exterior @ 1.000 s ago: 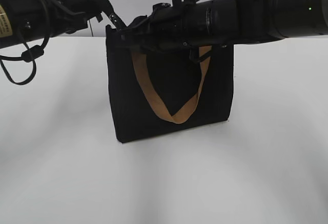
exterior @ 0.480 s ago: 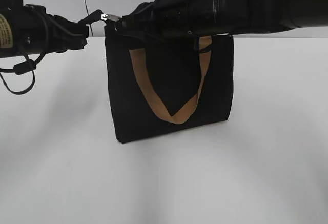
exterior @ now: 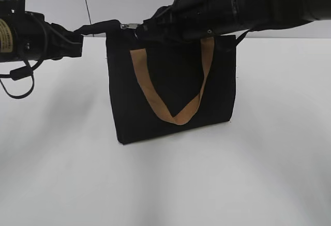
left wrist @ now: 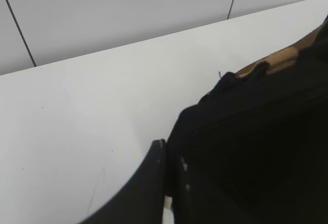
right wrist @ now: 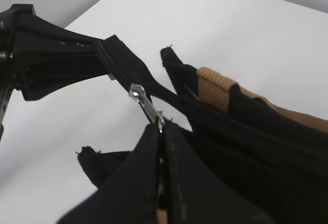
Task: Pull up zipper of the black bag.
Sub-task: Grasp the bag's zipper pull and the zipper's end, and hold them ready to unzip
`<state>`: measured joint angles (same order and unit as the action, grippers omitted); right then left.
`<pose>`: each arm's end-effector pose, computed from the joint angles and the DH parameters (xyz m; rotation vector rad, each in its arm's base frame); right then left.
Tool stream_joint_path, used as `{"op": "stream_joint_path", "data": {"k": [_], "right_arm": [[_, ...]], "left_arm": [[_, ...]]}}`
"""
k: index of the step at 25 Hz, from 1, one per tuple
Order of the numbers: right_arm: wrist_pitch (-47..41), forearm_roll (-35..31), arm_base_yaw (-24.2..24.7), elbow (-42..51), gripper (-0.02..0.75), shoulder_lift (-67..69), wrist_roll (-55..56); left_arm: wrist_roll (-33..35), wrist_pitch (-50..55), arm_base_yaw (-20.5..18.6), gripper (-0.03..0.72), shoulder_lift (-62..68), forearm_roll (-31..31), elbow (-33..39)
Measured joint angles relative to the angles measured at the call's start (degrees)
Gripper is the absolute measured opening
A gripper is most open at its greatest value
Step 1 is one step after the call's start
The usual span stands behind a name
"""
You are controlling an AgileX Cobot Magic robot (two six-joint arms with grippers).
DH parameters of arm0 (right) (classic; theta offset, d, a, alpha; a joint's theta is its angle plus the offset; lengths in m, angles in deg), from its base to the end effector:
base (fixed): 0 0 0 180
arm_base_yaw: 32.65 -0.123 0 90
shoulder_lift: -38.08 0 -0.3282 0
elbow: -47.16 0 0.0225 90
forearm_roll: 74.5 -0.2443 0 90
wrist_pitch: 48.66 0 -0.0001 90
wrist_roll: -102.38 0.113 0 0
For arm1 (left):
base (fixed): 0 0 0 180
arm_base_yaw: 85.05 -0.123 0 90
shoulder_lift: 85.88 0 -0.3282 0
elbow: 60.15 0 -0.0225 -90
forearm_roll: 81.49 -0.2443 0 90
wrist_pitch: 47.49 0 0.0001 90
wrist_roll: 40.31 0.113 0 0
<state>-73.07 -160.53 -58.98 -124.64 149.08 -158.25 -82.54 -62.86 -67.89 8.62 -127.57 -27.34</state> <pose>0.3647 0.2326 0.2768 -0.6521 2.0533 0.7710 0.3118 -0.1188 0.2704 0.4731 1.9869 -0.3525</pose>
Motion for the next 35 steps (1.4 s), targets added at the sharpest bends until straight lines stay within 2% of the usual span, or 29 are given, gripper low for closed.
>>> {"op": "stream_joint_path", "data": {"k": [8, 18, 22, 28, 32, 34, 35], "right_arm": [[-5.1, 3.8, 6.6, 0.1, -0.015, -1.6, 1.7], [-10.8, 14.0, 16.2, 0.1, -0.015, -2.9, 9.8], [-12.8, 15.4, 19.7, 0.1, -0.015, -3.4, 10.4], [-16.0, 17.1, 22.2, 0.1, -0.015, -4.0, 11.7], [-18.1, 17.1, 22.2, 0.1, -0.013, -4.7, 11.7], [-18.7, 17.2, 22.0, 0.1, 0.028, -4.7, 11.6], [-18.8, 17.3, 22.0, 0.1, 0.082, -4.7, 11.6]], "left_arm": [[0.0, 2.4, 0.3, -0.006, 0.0, -0.2, 0.0], [0.0, 6.7, 0.2, -0.006, 0.0, 0.0, 0.0], [0.0, 6.9, 0.2, -0.006, 0.0, 0.0, 0.0], [0.0, 6.5, 0.1, -0.006, 0.0, 0.0, 0.0], [0.0, 6.8, 0.1, -0.003, 0.0, 1.0, 0.0], [0.0, 7.1, 0.1, 0.032, 0.0, 2.0, 0.0], [0.0, 7.4, 0.1, 0.078, 0.0, 2.6, 0.0]]}}
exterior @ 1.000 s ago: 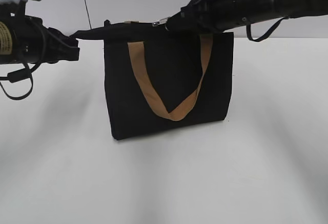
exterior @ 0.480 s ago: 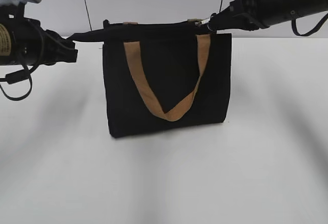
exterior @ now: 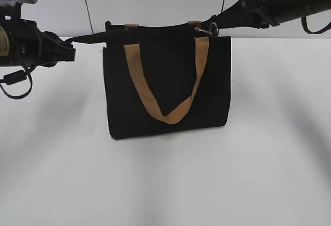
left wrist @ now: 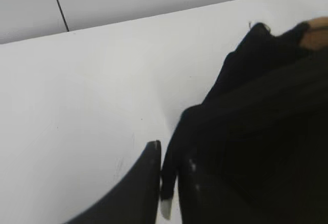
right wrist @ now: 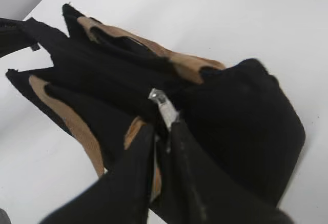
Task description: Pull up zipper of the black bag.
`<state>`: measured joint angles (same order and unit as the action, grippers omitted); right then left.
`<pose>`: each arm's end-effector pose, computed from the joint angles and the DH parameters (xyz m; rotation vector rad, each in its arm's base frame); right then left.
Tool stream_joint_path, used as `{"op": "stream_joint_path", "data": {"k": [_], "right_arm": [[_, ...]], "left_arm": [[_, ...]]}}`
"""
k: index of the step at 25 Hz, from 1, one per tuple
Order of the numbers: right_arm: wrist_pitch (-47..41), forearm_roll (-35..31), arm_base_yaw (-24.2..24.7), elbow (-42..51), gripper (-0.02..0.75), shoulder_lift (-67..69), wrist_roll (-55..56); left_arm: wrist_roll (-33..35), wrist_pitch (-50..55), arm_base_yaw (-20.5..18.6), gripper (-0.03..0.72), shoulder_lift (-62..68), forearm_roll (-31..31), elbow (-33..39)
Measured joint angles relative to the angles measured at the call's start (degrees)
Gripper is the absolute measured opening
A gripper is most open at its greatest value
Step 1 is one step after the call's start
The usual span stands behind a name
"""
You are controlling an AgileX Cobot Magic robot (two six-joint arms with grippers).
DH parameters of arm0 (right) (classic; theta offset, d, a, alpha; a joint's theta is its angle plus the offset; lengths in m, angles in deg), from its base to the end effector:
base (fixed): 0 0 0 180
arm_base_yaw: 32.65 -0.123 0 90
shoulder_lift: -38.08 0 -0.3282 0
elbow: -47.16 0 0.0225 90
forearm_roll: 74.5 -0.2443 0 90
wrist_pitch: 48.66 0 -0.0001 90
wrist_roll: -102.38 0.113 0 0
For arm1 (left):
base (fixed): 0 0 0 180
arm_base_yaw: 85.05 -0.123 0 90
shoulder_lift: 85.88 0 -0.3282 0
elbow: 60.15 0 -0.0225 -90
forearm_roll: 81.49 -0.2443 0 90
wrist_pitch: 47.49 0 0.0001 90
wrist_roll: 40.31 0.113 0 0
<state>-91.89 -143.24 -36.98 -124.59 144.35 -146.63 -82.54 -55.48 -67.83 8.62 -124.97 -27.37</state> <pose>0.3802 0.1012 0.2974 -0.5613 2.1605 0.7722 0.3117 -0.1079 0.2613 0.3929 2.0924 -0.2695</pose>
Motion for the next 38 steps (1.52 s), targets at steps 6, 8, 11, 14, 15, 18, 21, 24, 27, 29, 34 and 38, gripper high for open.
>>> {"op": "stream_joint_path", "data": {"k": [6, 8, 11, 14, 15, 18, 21, 24, 27, 29, 34, 38], "right_arm": [[-1.2, 1.4, -0.6, 0.0, 0.470, -1.4, -0.1], [-2.5, 2.8, -0.6, 0.0, 0.505, -2.7, 0.2], [-4.8, 7.4, -0.7, 0.0, 0.518, -4.3, 2.6], [-7.3, 14.5, -0.7, 0.0, 0.523, -5.2, 8.0], [-8.0, 16.3, -0.7, 0.0, 0.524, -5.7, 10.1], [-10.3, 19.9, -0.7, 0.0, 0.524, -8.3, 13.9], [-12.6, 21.0, -0.7, 0.0, 0.524, -12.1, 15.2], [-16.3, 23.3, -0.7, 0.0, 0.524, -15.3, 17.6], [-18.9, 26.1, -0.7, 1.4, 0.524, -18.2, 20.4], [-19.0, 26.8, -0.7, 5.3, 0.524, -21.3, 21.2], [-16.9, 27.7, -0.7, 18.4, 0.524, -32.5, 23.4], [-16.5, 29.4, -0.7, 27.2, 0.524, -45.8, 25.9]], "left_arm": [[-4.1, 3.4, -0.2, 0.430, -3.2, 3.9, 0.0], [-5.0, 6.1, 0.8, 0.463, -5.7, 5.2, 0.0], [-5.4, 12.9, 4.8, 0.477, -9.6, 7.4, 0.0], [-5.3, 21.7, 9.6, 0.475, -13.2, 10.3, 0.0], [-5.2, 24.7, 10.9, 0.473, -14.1, 11.4, 0.0], [-1.5, 32.1, 14.3, 0.462, -17.0, 16.3, 0.0], [6.0, 37.4, 15.2, 0.447, -20.2, 22.9, 0.0], [11.4, 41.8, 15.3, 0.440, -23.7, 25.5, 0.0], [14.8, 46.1, 15.3, 0.437, -28.3, 26.2, 0.0], [16.5, 48.2, 15.3, 0.437, -32.2, 26.4, 0.3], [19.2, 54.0, 15.4, 0.437, -45.5, 28.0, 3.2], [23.5, 59.5, 15.4, 0.436, -53.9, 30.1, 4.7]]}}
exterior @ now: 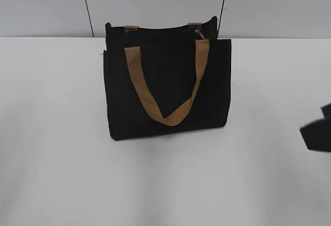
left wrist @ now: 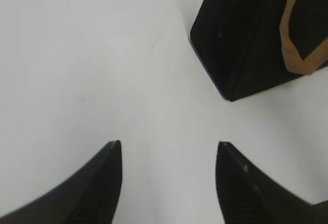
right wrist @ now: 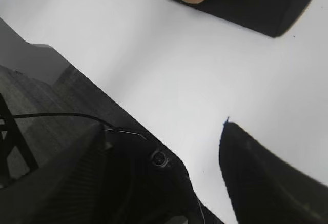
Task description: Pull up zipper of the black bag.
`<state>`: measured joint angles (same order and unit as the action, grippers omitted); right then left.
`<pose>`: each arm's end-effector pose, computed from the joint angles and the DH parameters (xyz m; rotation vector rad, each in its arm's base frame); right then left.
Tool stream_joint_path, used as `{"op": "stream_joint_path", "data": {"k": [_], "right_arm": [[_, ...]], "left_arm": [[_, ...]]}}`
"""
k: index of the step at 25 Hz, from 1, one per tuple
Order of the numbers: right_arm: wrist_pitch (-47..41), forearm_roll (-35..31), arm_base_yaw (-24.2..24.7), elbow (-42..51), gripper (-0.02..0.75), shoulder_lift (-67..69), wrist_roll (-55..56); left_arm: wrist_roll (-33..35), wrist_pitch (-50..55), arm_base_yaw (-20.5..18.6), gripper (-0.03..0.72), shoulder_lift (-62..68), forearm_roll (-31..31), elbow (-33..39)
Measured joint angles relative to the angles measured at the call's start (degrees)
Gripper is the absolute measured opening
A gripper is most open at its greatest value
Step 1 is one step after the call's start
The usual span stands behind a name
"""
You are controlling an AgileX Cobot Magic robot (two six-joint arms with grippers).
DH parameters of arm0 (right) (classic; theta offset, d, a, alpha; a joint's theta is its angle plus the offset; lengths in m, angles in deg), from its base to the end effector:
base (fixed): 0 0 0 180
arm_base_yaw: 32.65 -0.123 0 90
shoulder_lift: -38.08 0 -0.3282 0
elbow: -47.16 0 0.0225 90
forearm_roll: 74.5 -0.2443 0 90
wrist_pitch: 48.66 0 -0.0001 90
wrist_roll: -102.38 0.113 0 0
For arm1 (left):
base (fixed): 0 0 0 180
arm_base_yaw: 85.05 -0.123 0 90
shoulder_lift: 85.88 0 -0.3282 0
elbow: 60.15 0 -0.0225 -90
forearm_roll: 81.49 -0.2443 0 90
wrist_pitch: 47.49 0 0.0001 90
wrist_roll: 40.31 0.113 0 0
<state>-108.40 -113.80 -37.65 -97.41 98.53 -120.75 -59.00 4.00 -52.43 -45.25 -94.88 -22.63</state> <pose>0.1264 0.0731 0.3249 -0.7464 2.3530 0.6320 0.0716 -0.0215 0.3391 0.3385 2.2179 -0.2013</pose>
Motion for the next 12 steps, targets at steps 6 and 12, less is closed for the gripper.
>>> {"op": "stream_joint_path", "data": {"k": [6, 12], "right_arm": [[-1.0, 8.7, 0.0, 8.5, 0.524, -21.9, 11.7], [-3.9, 19.0, 0.0, 14.4, 0.523, -40.7, 22.7]], "left_arm": [[3.8, 6.4, 0.0, 0.436, -12.4, 2.6, 3.8], [5.7, 11.3, 0.0, 0.436, -22.4, 7.5, 8.5]]}}
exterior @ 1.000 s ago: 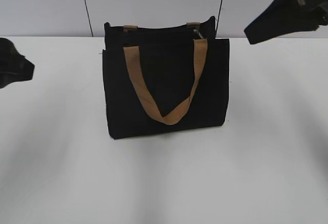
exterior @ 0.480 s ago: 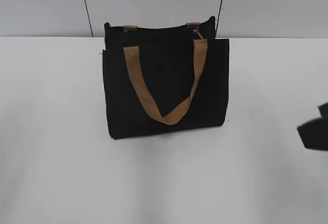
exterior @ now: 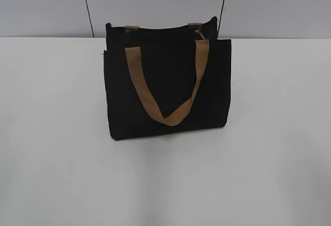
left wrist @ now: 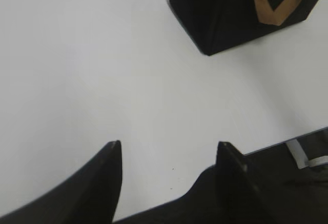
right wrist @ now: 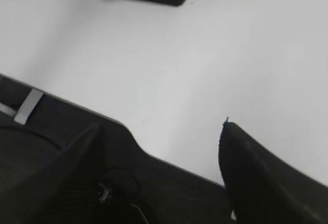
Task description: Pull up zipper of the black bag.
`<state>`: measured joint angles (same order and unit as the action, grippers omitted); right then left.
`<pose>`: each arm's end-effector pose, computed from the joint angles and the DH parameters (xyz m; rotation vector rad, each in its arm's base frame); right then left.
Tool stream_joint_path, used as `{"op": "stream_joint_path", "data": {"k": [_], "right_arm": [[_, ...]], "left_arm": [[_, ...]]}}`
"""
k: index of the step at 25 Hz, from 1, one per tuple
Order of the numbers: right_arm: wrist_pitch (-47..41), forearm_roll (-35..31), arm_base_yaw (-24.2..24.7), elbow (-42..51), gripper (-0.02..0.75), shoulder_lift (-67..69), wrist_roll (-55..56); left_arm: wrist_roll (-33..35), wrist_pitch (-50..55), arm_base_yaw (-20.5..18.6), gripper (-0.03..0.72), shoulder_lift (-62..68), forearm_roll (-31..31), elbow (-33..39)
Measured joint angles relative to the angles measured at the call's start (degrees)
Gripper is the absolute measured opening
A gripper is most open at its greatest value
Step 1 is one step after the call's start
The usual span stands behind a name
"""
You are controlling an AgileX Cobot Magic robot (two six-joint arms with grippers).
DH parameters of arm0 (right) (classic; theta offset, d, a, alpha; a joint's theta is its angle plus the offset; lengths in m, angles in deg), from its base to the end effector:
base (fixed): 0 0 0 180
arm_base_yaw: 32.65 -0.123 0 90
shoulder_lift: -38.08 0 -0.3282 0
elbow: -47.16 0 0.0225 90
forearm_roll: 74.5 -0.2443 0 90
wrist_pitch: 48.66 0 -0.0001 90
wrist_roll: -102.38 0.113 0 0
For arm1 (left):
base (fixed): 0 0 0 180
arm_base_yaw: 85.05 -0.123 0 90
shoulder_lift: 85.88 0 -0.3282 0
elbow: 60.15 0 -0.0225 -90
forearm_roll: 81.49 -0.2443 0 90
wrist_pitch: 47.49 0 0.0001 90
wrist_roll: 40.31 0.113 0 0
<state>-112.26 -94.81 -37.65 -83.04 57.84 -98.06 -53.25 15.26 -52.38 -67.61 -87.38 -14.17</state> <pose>-0.0107 0.0343 0.2689 -0.4780 2.2223 0.3068 -0.0041 0.0149 0.2847 0.3836 2.1960 -0.3127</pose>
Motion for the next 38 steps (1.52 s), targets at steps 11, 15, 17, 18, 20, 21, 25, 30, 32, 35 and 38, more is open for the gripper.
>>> {"op": "stream_joint_path", "data": {"k": [11, 15, 17, 18, 20, 21, 25, 30, 32, 35, 38], "right_arm": [[0.5, 8.1, 0.0, 1.6, 0.522, -9.2, 4.1], [0.5, 8.2, 0.0, 1.6, 0.522, -9.2, 4.1], [0.5, 8.2, 0.0, 1.6, 0.522, -9.3, 4.1], [0.5, 8.2, 0.0, 1.6, 0.522, -9.3, 4.1], [0.5, 8.2, 0.0, 1.6, 0.522, -9.3, 4.1], [0.5, 8.2, 0.0, 1.6, 0.522, -9.3, 4.1], [0.5, 8.2, 0.0, 1.6, 0.522, -9.4, 4.1], [0.6, 8.2, 0.1, 1.6, 0.522, -12.6, 4.1], [0.7, 8.1, 0.1, 1.6, 0.522, -13.4, 4.1], [0.7, 8.1, 0.1, 1.6, 0.522, -13.4, 4.1], [0.7, 8.1, 0.1, 1.6, 0.522, -13.4, 4.1]], "left_arm": [[6.4, -1.5, 0.0, 0.435, -5.1, 1.9, 1.3], [6.4, -1.5, 0.0, 0.435, -5.1, 1.9, 1.3], [6.4, -1.5, 0.0, 0.435, -5.1, 2.0, 1.3], [6.5, -1.5, 0.0, 0.435, -5.1, 2.0, 1.3], [6.5, -1.5, 0.0, 0.435, -5.1, 2.0, 1.3], [6.5, -1.5, 0.0, 0.435, -5.1, 2.0, 1.3], [6.5, -1.5, -2.2, 0.435, -5.2, 2.0, 1.3], [6.5, -1.5, -9.3, 0.435, -7.6, 2.0, 1.3], [6.5, -1.6, -13.0, 0.435, -9.2, 2.0, 1.3], [6.5, -1.6, -18.3, 0.435, -11.6, 2.0, 1.3], [6.5, -1.5, -23.5, 0.435, -11.7, 2.0, 1.3]]}}
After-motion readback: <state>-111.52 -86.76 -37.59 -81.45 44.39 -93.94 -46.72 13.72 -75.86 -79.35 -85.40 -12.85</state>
